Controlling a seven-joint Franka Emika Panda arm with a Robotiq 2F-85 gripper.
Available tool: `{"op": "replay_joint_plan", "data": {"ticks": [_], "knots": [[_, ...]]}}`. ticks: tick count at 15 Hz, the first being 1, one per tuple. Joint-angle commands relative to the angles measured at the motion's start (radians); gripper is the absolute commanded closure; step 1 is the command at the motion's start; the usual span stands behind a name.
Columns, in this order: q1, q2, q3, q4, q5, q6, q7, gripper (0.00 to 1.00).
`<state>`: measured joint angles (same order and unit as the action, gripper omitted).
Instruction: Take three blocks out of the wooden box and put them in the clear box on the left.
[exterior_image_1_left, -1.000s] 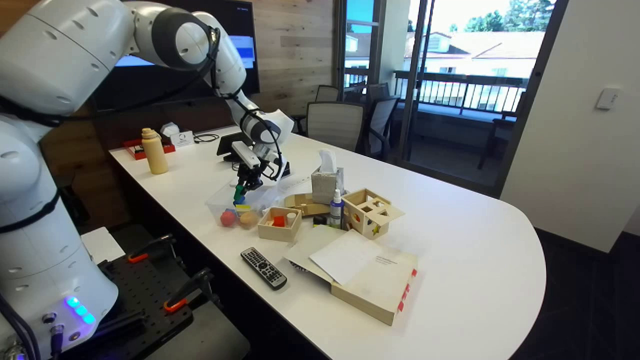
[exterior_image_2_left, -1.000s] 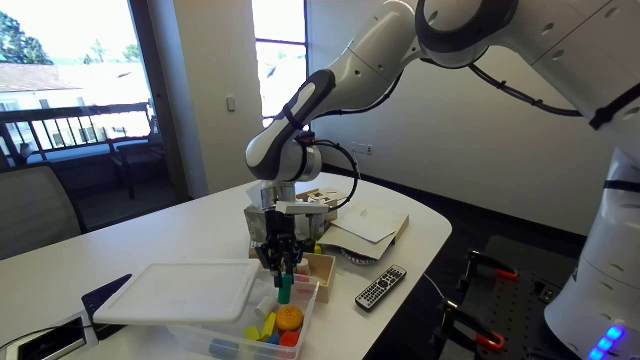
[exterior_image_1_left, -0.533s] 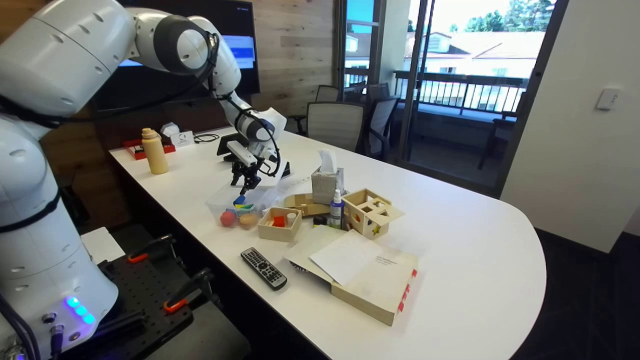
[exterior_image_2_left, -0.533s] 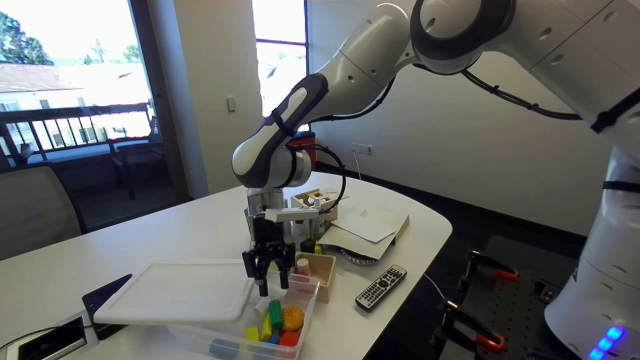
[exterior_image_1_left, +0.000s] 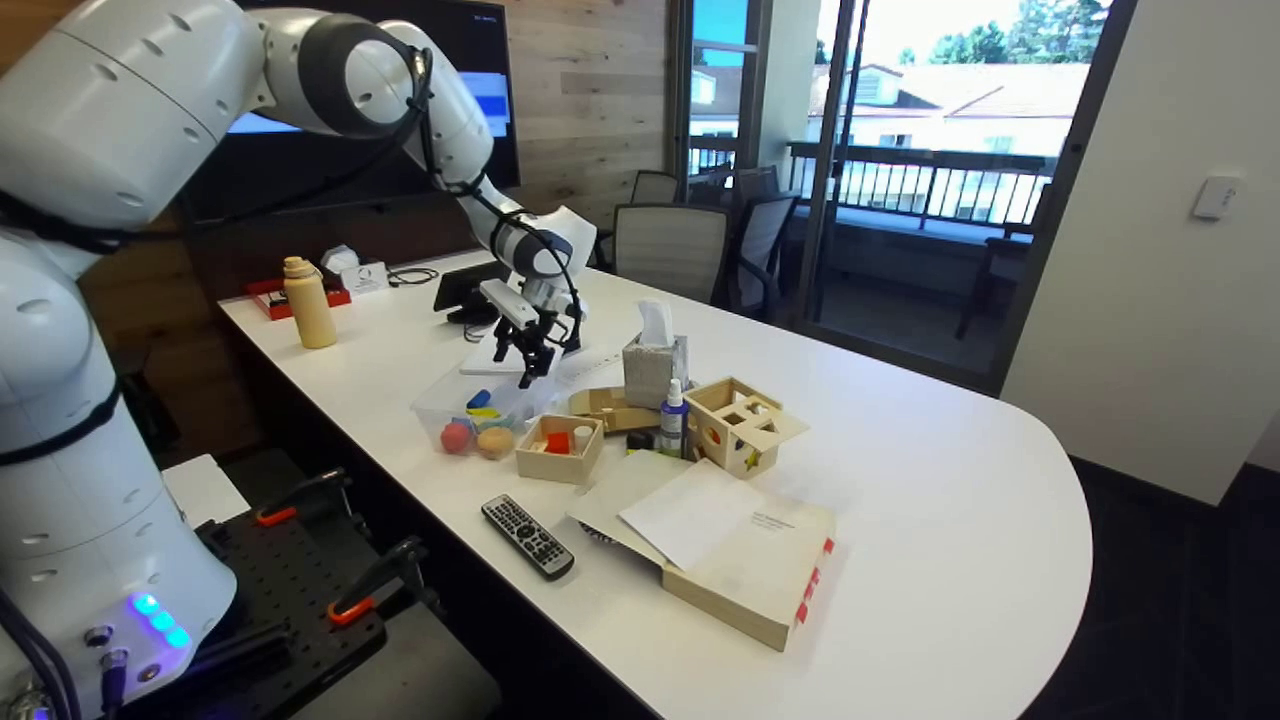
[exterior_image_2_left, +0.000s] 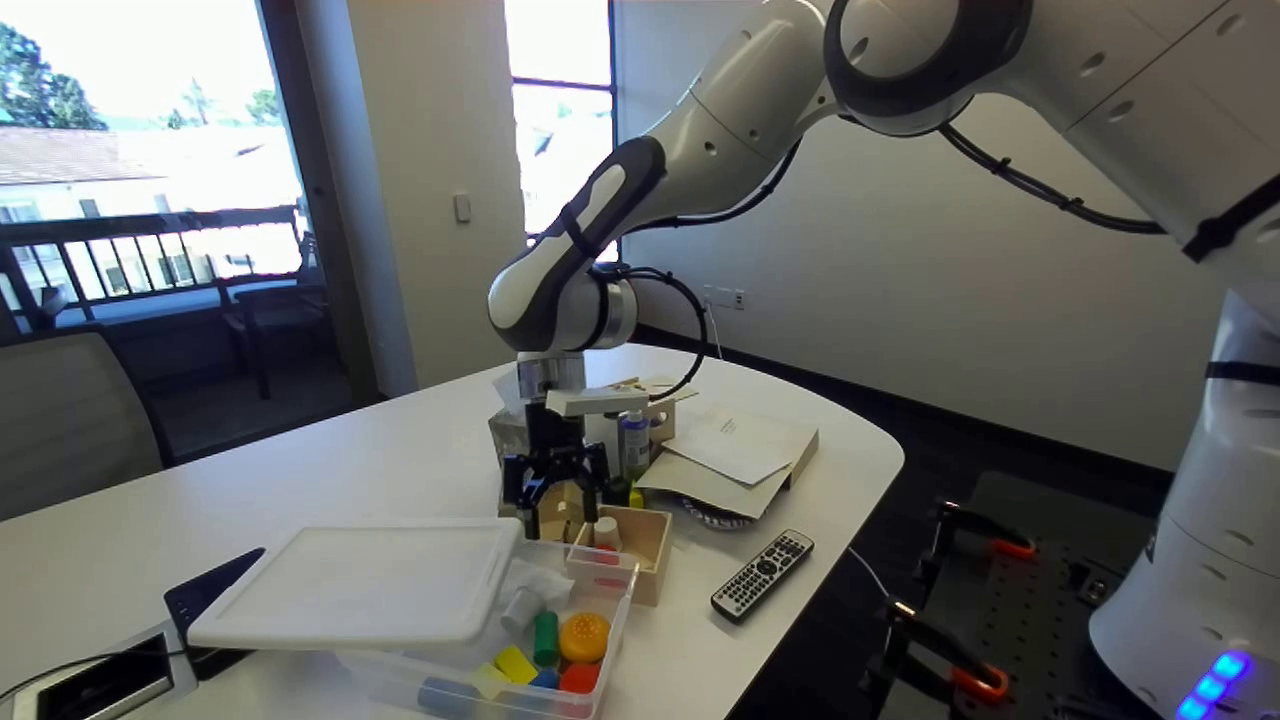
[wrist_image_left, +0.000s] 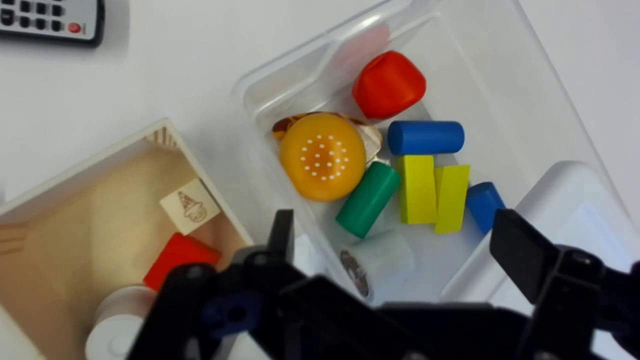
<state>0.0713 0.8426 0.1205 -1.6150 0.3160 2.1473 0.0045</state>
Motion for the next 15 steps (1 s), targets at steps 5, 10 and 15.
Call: {"op": "replay_joint_plan", "data": {"ticks": [5,10,15], "knots": [[0.02,-0.005,-0.106,-0.034,-0.076,0.162,0.146,0.0],[0.045,0.03,-0.147,-0.038,-0.145,0.237,0.252,0.0],[0.059,0.069,-0.162,-0.03,-0.171,0.279,0.303,0.0]]}}
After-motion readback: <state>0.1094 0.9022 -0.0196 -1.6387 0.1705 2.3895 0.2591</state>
